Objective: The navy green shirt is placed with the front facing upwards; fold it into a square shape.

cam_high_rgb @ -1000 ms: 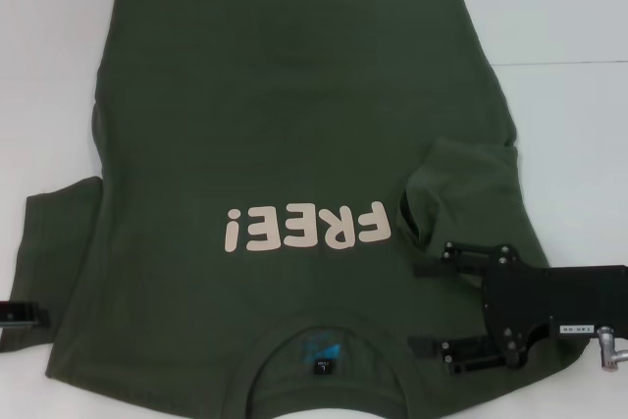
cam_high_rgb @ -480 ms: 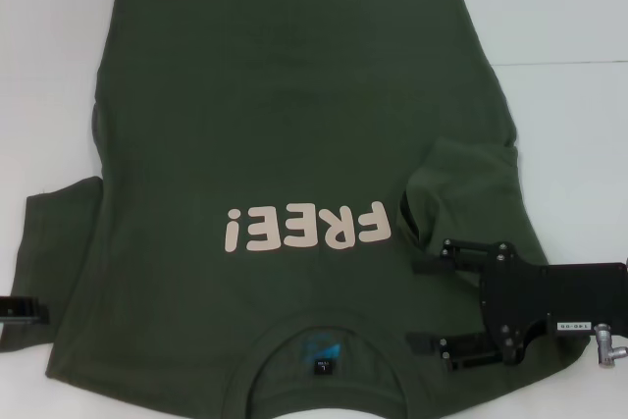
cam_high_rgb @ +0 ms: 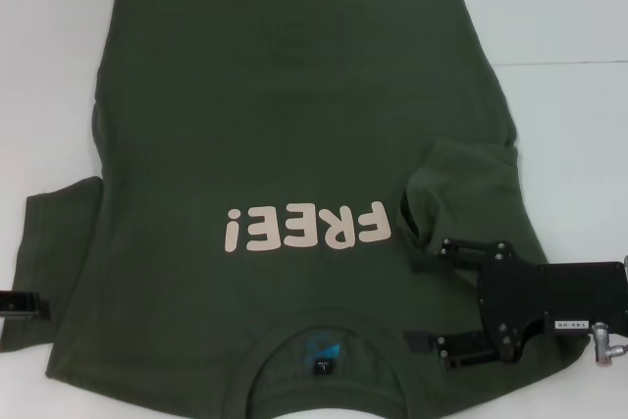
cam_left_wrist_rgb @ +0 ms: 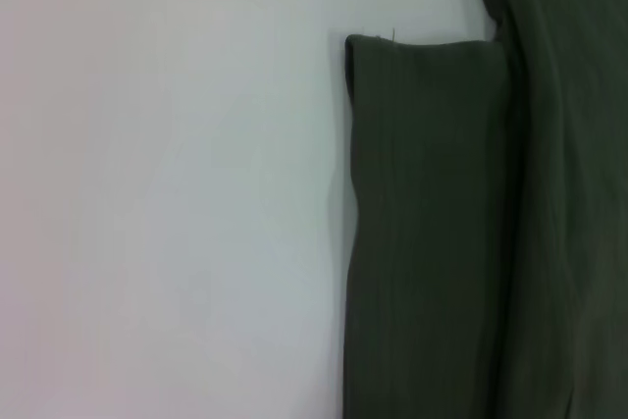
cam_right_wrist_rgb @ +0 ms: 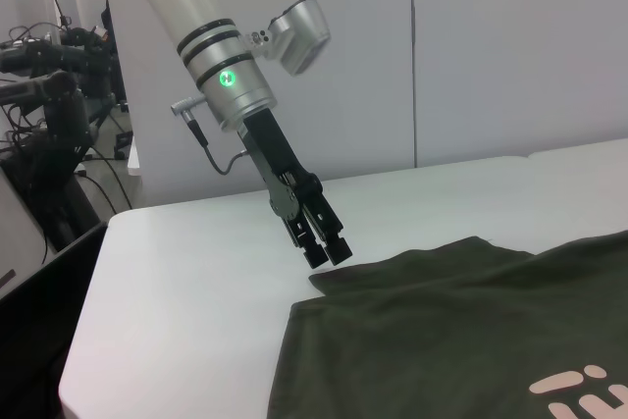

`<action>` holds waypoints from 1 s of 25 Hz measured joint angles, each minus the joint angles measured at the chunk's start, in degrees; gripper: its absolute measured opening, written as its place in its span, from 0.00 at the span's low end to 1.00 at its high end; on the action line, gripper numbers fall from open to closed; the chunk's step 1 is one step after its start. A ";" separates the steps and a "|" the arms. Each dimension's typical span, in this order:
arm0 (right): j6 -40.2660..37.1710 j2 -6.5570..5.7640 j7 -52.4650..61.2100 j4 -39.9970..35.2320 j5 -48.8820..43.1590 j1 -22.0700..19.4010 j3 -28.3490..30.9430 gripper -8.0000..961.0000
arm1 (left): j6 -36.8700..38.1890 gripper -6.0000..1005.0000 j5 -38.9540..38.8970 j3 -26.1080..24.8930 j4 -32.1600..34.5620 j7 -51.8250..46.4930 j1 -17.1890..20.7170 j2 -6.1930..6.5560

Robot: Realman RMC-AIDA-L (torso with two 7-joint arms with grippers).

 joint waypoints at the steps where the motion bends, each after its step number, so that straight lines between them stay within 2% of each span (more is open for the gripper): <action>1: 0.00 -0.02 0.01 0.02 0.00 0.07 0.00 0.95 | 0.00 0.86 0.13 0.00 -0.03 0.00 -0.08 0.00; 25: 0.09 -0.06 -0.10 0.10 0.00 0.97 0.00 0.95 | 0.24 0.86 1.25 1.51 -0.08 -1.16 -0.18 -0.09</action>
